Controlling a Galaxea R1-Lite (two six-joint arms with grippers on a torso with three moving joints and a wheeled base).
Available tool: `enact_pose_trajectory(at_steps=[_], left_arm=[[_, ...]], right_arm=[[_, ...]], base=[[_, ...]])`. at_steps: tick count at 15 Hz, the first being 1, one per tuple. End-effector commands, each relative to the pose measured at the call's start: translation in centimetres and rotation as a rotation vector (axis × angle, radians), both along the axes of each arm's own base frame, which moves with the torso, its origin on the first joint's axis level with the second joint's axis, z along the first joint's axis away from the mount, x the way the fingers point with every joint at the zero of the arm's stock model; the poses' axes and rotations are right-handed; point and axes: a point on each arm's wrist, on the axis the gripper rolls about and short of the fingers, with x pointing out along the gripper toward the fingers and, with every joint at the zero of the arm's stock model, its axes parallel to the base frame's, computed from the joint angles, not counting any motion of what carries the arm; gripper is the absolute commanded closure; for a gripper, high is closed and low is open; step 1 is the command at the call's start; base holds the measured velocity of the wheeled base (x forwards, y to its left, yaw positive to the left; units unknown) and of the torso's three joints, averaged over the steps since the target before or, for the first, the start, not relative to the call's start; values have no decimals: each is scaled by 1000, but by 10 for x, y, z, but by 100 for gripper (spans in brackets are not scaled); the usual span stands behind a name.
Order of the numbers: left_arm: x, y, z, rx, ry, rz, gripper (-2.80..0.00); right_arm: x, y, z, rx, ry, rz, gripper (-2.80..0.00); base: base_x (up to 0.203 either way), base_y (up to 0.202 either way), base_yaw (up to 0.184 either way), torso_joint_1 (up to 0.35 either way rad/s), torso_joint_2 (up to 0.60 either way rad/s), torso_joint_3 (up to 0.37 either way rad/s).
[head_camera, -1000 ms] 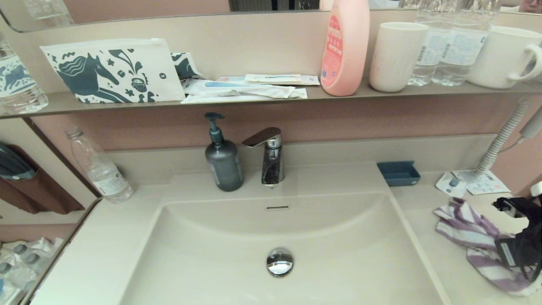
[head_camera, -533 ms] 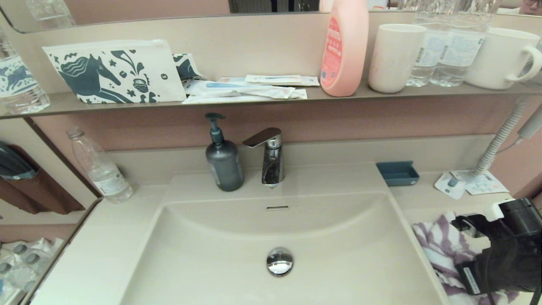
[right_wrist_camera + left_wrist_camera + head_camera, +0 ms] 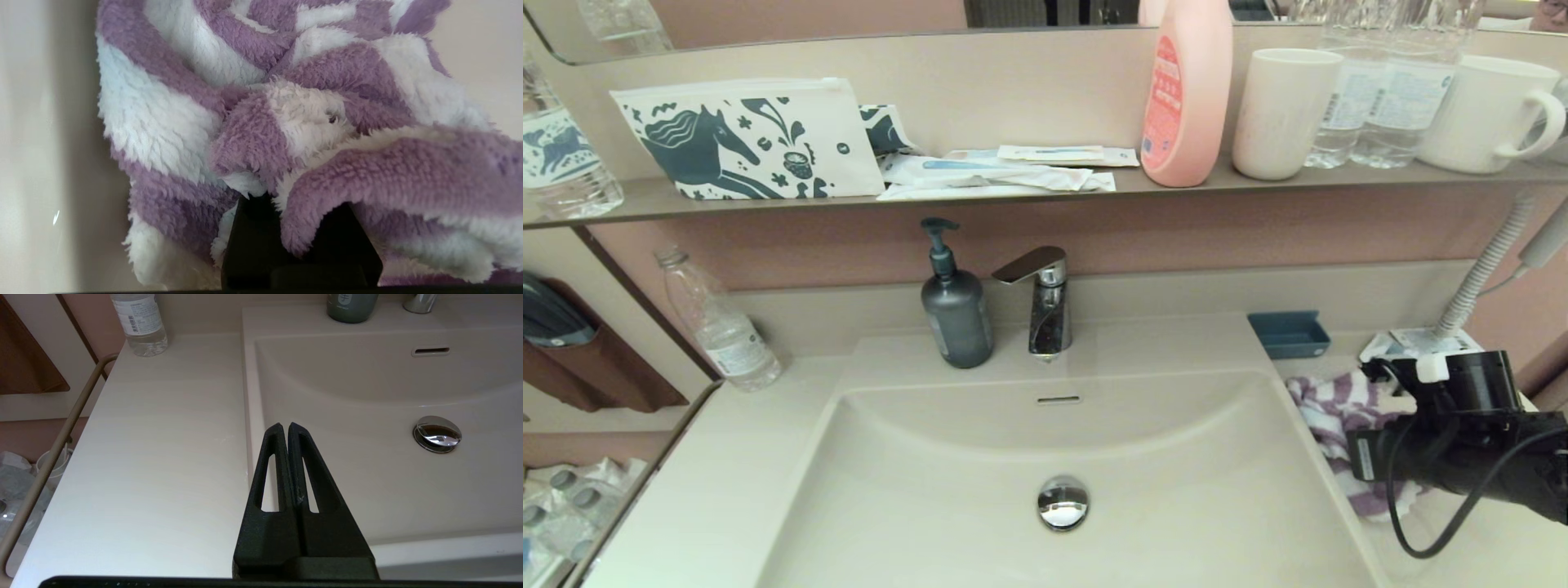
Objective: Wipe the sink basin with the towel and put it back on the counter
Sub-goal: Wipe the sink
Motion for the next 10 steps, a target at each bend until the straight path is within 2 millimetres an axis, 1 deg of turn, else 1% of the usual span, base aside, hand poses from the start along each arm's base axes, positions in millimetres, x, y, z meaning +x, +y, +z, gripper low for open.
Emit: enact_pose_trajectory(at_steps=[1,4,7,9,10], left_arm=[[0,0,0,0,1,0,0],[0,0,0,0,1,0,0],[0,0,0,0,1,0,0],[0,0,0,0,1,0,0],[0,0,0,0,1,0,0]], right_arm=[[17,-7,-19,-4,14,-26,0],[38,-12,-24,-2,-63,-44,0],[42,-13,-22,-7,-79,-50,0],[42,-24,-17,-16,-96,-77,0],[43,-32,-14,-24,-110,-97,0]], base=[[0,0,0,0,0,0],[0,0,0,0,0,0],[0,0,0,0,0,0],[0,0,0,0,0,0],[0,0,0,0,0,0]])
